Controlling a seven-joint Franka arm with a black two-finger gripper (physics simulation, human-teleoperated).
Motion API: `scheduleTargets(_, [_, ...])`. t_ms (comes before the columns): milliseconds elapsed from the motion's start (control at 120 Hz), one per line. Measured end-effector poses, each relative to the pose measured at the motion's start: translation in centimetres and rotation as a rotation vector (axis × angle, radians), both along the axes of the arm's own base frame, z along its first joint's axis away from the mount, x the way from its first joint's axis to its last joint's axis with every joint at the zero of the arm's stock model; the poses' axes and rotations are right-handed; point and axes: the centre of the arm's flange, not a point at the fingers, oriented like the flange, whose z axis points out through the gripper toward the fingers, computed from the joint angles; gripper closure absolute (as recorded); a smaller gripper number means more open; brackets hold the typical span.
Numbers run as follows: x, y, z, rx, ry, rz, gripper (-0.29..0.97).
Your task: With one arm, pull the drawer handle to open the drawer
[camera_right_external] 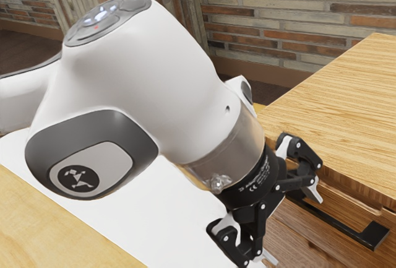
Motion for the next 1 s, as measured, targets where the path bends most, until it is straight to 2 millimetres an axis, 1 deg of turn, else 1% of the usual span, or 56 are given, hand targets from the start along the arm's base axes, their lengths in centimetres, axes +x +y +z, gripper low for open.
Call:
scheduleTargets(175, [0.4,-0.3,-0.5,0.01,-0.01,0.003,0.0])
scheduleTargets(233, [0.6,-0.3,-0.8,0.013,-0.009,0.006,0.02])
scheduleTargets(608, [0.9,-0.3,-0.8,0.007,-0.014,0.008,0.33])
scheduleTargets(758, [0.9,-0.2,-0.9,0.006,-0.013,0.007,0.47])
scheduleTargets(867, [0.5,0.1,-0.9,-0.001,-0.006,-0.002,0.53])
scheduleTargets(1000, [-0.3,1.0,-0.4,-0.025,0.0,-0.019,0.58])
